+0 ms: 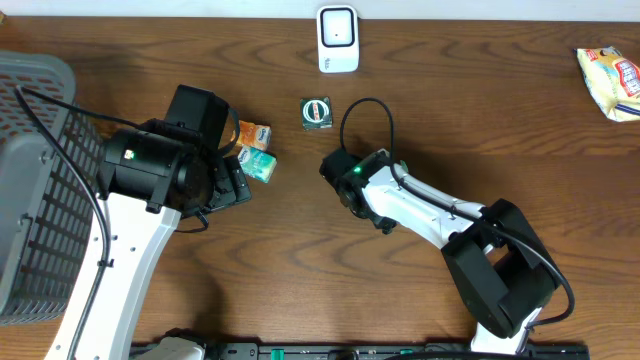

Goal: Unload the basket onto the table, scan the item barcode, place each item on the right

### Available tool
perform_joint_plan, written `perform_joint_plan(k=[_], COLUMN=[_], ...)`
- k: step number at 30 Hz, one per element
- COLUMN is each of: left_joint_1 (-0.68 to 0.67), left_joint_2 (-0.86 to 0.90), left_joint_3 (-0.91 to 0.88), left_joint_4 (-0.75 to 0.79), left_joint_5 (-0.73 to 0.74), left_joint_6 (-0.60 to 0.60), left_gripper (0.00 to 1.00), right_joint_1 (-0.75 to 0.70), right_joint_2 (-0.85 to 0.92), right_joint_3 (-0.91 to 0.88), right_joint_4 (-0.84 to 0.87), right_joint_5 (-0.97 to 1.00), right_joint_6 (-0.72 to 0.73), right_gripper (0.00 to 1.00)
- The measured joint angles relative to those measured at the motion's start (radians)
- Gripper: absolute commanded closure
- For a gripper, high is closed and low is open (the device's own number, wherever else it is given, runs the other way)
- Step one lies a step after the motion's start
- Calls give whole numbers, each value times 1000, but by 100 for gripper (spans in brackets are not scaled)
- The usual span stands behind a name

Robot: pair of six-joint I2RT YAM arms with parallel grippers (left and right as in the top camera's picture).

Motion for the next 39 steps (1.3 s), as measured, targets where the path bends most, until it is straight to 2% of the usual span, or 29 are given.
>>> perform_joint_plan(k=[7, 15, 21, 27, 34, 39], left_joint_1=[0, 0, 0, 0, 0, 0], left_joint_2=[0, 0, 0, 0, 0, 0], left_joint_3=[0, 0, 0, 0, 0, 0], left_joint_4=[0, 0, 0, 0, 0, 0], left_joint_5=[0, 0, 0, 0, 0, 0], left_joint_6=[0, 0, 0, 0, 0, 0], left_gripper=[3, 3, 2, 3, 3, 2], right_joint_1=[0, -14, -92, -163, -168, -140], right_joint_2=[0, 0, 5, 43, 117, 150], right_joint_3=[66, 81, 74, 74, 71, 69], right_joint_4=[-108, -89, -3, 100, 106, 76], right_joint_5=[105, 248, 343, 364, 360, 313], right_joint_6=[23, 31, 19, -50, -110, -140], right_gripper=[99, 99, 99, 99, 98, 90])
